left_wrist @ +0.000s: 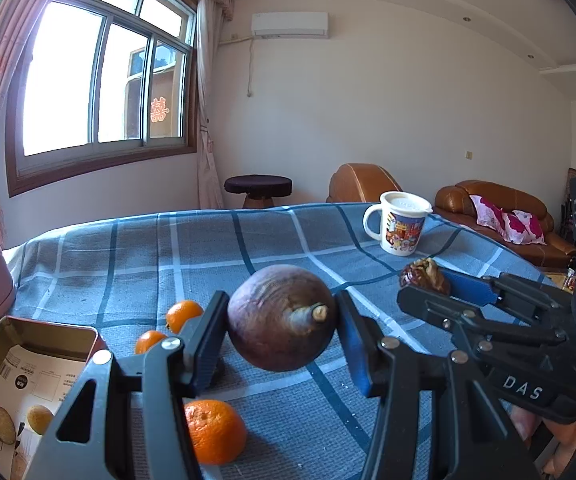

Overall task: Organize fruits
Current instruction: 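Carry the beet with the left tool while the right tool carries the mangosteen toward the box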

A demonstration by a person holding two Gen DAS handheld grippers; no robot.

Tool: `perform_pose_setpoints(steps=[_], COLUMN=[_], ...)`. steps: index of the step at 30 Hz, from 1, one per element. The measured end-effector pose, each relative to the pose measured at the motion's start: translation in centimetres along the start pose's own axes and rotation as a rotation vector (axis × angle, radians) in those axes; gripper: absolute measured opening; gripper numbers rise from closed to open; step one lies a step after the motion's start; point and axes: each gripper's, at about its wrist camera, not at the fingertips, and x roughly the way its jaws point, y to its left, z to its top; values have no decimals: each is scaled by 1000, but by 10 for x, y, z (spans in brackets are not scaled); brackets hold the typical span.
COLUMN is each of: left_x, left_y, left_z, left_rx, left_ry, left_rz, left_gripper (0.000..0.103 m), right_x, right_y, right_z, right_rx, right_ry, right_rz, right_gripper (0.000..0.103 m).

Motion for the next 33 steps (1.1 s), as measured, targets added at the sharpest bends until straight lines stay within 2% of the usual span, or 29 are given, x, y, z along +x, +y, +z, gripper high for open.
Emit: perform_pose_setpoints(steps=[19, 33], left_x=[-17, -30], left_y=[-5, -7], left_z=[-3, -4], left_rx=[37, 72], left_ry=[-67, -86], left_rz=[45, 81], left_gripper=[55, 55], right_x=[-13, -5], right_y=[6, 6], right_z=[-1, 0], right_rx=[-35, -27], right_ry=[-71, -37], right_rz=[14, 31], right_gripper=[42, 42])
